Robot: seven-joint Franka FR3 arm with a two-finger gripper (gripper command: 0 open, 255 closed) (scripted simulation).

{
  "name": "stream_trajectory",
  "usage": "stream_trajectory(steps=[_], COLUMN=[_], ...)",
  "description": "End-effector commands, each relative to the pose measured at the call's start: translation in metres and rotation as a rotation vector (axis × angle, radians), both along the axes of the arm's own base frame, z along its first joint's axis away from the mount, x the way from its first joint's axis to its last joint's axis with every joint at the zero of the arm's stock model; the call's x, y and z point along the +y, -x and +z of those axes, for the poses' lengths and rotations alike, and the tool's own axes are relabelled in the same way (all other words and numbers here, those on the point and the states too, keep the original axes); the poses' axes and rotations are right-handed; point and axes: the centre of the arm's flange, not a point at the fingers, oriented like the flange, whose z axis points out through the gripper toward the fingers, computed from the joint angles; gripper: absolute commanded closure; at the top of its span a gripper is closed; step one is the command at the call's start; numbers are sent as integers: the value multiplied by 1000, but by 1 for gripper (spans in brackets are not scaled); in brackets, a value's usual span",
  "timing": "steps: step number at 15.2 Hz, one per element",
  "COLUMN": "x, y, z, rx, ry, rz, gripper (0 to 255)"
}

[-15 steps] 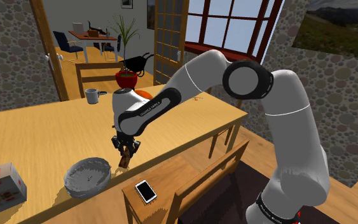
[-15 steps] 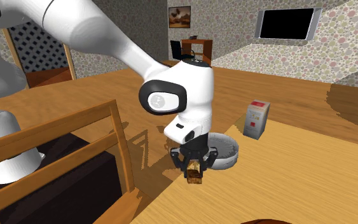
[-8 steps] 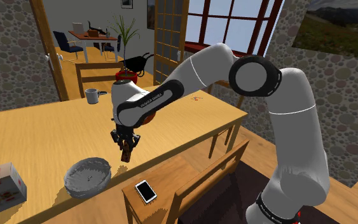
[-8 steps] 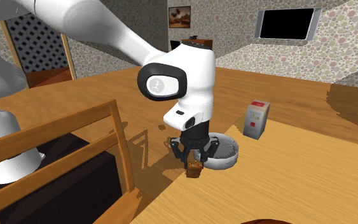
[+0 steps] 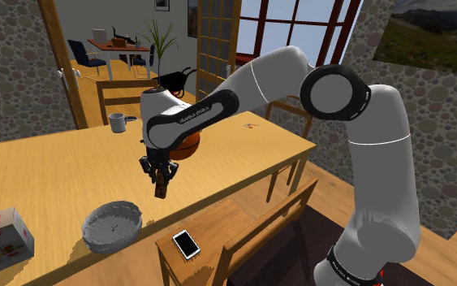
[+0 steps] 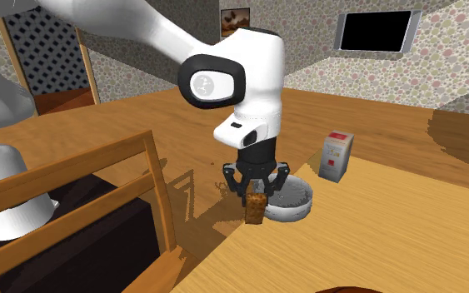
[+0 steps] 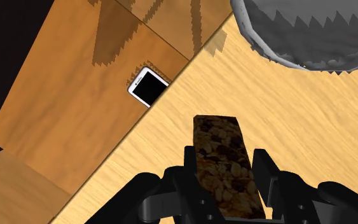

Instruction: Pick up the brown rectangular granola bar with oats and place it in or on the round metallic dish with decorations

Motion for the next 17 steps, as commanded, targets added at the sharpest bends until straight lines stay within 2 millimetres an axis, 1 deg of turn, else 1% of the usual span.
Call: stream_trajectory(steps=[1, 13, 14, 17], x=[0, 158, 175, 175], y=[1, -5, -5, -5], z=[9, 18, 19, 3], rx=[0, 0, 0, 0], ry=[0, 0, 0, 0], rz=[0, 0, 0, 0], gripper=[255, 255, 255, 255])
